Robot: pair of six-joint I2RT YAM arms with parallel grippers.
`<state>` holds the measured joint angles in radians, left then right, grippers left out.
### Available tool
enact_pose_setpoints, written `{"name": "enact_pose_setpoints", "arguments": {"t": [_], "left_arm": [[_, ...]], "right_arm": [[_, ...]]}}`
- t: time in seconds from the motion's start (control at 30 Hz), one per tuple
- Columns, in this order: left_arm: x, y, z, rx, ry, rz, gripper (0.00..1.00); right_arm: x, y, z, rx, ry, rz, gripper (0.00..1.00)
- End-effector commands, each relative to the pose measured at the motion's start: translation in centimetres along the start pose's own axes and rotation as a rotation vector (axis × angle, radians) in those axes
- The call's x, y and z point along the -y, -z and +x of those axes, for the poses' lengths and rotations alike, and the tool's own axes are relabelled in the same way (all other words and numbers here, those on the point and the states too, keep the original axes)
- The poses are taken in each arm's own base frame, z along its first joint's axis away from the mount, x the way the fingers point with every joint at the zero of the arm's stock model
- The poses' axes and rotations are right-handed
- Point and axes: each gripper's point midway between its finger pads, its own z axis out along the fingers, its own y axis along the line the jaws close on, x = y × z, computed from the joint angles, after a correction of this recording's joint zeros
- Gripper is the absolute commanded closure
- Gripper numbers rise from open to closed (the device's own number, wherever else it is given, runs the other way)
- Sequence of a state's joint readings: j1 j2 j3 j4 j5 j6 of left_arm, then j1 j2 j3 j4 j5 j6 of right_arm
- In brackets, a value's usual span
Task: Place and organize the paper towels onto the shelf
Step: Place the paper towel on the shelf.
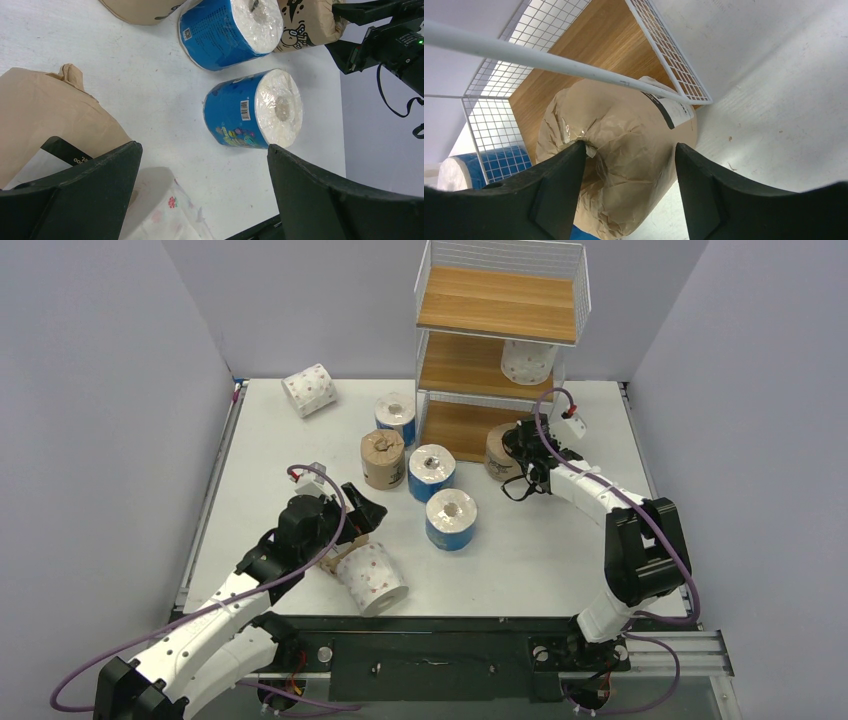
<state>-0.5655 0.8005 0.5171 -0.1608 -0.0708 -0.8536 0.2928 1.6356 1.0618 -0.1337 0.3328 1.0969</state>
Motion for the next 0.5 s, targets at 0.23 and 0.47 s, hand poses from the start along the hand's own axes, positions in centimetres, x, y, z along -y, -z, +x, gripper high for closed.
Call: {"name": "enact_pose_setpoints", "arguments": {"t": [0.23, 0.47], "left_arm": [[1.5, 0.4, -2.0, 0.055, -0.014, 0.041, 0.04], [1.8, 0.7, -2.3, 0.061, -0.02, 0.044, 0.04]], "right_arm": [[-0.6, 4.4, -3.7, 0.089, 0.026, -0.084, 0.3], [1.0, 7.3, -4.8, 0.121, 0.08, -0.094, 0.29]]}}
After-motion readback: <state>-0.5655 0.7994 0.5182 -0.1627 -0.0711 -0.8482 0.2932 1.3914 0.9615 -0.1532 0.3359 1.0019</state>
